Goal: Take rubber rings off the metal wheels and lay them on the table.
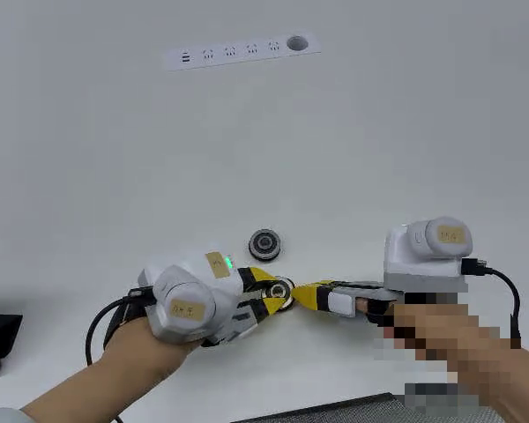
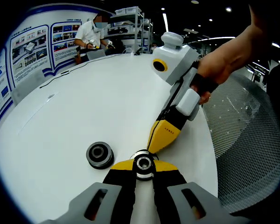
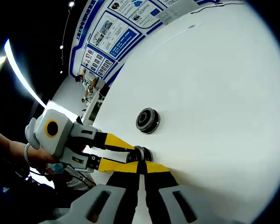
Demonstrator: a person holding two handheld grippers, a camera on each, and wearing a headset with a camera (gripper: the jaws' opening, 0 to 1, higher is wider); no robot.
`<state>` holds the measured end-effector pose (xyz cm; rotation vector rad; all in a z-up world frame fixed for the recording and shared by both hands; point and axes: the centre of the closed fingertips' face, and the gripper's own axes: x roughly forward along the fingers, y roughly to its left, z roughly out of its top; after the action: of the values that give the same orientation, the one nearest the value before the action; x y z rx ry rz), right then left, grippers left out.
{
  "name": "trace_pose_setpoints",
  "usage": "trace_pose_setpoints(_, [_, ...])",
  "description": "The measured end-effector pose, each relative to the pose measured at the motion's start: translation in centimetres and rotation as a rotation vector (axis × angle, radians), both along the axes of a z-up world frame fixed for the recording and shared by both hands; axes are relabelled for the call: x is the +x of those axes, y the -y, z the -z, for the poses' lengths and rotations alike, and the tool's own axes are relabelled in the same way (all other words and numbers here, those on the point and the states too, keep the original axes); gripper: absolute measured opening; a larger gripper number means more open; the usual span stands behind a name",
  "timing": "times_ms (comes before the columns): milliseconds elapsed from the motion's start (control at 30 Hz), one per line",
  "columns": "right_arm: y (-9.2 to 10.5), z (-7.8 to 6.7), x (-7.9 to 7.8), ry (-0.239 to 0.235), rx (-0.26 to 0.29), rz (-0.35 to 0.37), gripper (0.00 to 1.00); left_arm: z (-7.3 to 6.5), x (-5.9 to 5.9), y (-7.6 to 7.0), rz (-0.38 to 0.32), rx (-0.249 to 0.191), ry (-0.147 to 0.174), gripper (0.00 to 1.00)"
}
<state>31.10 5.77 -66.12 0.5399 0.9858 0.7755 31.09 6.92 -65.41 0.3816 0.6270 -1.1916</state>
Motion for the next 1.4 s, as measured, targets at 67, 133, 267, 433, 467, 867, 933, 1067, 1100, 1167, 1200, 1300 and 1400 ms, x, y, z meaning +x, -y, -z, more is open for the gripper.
trace_pose_setpoints(67, [-0.09,0.13,0.00,0.002,-0.011,-0.003,0.07,-0.01,0.00,0.00,0.001,0.000,0.000,0.13])
trace_pose_setpoints(133, [-0.07,0.20,0.03,-0.002,-0.010,0.001,0.07,-0.01,-0.01,0.01,0.000,0.000,0.000,0.13])
trace_pose_setpoints(267, [-0.01,0.21,0.06,0.009,-0.014,-0.002,0.07,-0.02,-0.02,0.02,0.000,0.000,0.001,0.13])
trace_pose_setpoints(433, [-0.02,0.16,0.04,0.022,-0.025,-0.003,0.06,-0.01,-0.01,0.02,0.002,0.000,0.002,0.13])
trace_pose_setpoints(467, [-0.02,0.16,0.05,0.021,-0.026,0.000,0.07,0.02,0.00,0.01,0.002,0.000,0.002,0.13])
trace_pose_setpoints(867, [0.06,0.01,0.26,0.038,-0.050,-0.016,0.05,-0.05,-0.03,0.01,0.004,0.001,0.002,0.13])
trace_pose_setpoints(933, [0.05,-0.03,0.24,0.043,-0.052,-0.018,0.04,-0.02,-0.01,0.00,0.004,0.000,0.002,0.13])
trace_pose_setpoints(1067, [0.14,-0.12,0.33,0.049,-0.052,-0.017,0.02,-0.03,-0.01,0.00,0.004,0.001,0.002,0.13])
trace_pose_setpoints(1100, [0.13,-0.11,0.34,0.049,-0.052,-0.017,0.02,-0.04,-0.01,0.01,0.003,0.000,0.002,0.13])
trace_pose_setpoints(1167, [0.13,-0.12,0.33,0.050,-0.054,-0.019,0.02,-0.02,-0.01,-0.01,0.003,0.000,0.002,0.13])
trace_pose_setpoints(1200, [0.13,-0.13,0.33,0.050,-0.056,-0.017,0.02,-0.01,-0.01,-0.01,0.003,0.000,0.002,0.13])
trace_pose_setpoints(1300, [0.09,-0.18,0.33,0.050,-0.052,-0.013,0.02,-0.01,-0.01,-0.01,0.004,0.000,0.001,0.13])
trace_pose_setpoints(1400, [-0.04,-0.33,0.29,0.053,-0.047,-0.013,0.02,-0.03,-0.01,-0.01,0.003,0.001,0.000,0.13])
